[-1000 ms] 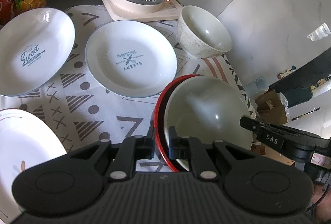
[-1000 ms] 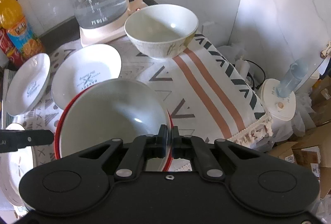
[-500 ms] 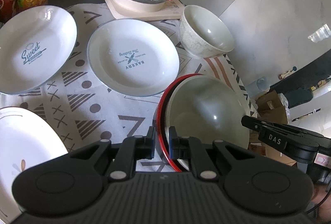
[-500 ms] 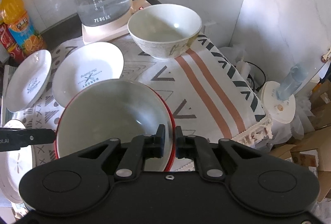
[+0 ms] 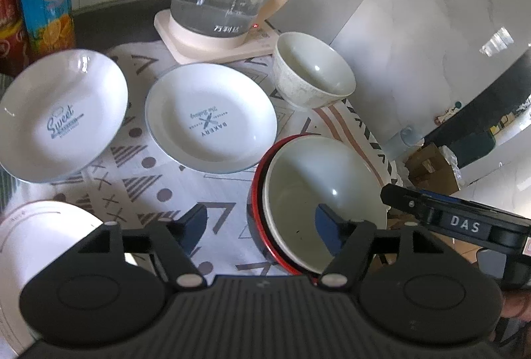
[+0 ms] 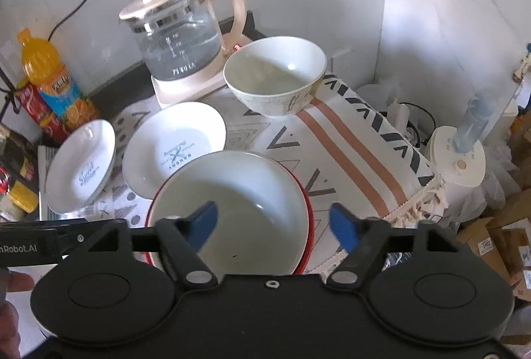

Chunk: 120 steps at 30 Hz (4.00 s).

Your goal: Organize plates and bowls

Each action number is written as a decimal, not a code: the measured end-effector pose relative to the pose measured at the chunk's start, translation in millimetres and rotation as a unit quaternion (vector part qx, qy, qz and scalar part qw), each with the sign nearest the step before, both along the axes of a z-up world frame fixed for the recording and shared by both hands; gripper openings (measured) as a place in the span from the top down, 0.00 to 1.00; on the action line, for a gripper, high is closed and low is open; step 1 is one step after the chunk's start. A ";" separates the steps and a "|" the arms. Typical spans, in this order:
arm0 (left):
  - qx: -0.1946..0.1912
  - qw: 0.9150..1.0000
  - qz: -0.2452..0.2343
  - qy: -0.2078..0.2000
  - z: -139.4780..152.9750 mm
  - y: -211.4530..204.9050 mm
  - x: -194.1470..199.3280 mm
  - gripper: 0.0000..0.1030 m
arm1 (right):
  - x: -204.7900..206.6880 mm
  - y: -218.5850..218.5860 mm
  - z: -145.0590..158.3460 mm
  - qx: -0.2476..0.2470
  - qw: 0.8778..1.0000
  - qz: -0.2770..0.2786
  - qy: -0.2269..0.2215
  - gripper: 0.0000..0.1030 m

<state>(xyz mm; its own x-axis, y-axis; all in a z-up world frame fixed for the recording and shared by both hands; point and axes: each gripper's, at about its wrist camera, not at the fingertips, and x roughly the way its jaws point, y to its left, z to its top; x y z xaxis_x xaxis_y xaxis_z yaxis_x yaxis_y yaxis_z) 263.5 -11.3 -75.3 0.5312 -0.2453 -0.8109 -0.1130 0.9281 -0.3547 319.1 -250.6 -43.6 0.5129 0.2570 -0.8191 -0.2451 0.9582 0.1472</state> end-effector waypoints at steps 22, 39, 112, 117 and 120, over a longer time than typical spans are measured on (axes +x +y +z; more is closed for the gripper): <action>0.008 0.999 0.002 -0.044 14.7 -15.3 63.6 0.23 | 59.1 -30.9 15.0 0.042 0.998 -0.042 -0.021 0.04; -0.013 0.997 0.065 -0.040 -24.7 -26.0 172.2 0.29 | 177.5 -29.9 -31.2 0.057 0.998 -0.015 0.038 0.27; -0.081 0.995 0.014 -0.063 19.5 0.3 59.3 0.88 | 47.2 -7.0 24.5 0.086 0.995 -0.057 -0.004 0.85; -0.089 0.994 0.008 -0.061 15.0 -0.1 42.5 0.88 | 27.5 -10.5 25.8 0.082 0.995 -0.065 -0.007 0.85; -0.093 0.994 0.006 -0.055 12.0 1.2 33.4 0.88 | 17.9 -9.7 24.4 0.078 0.995 -0.068 -0.004 0.85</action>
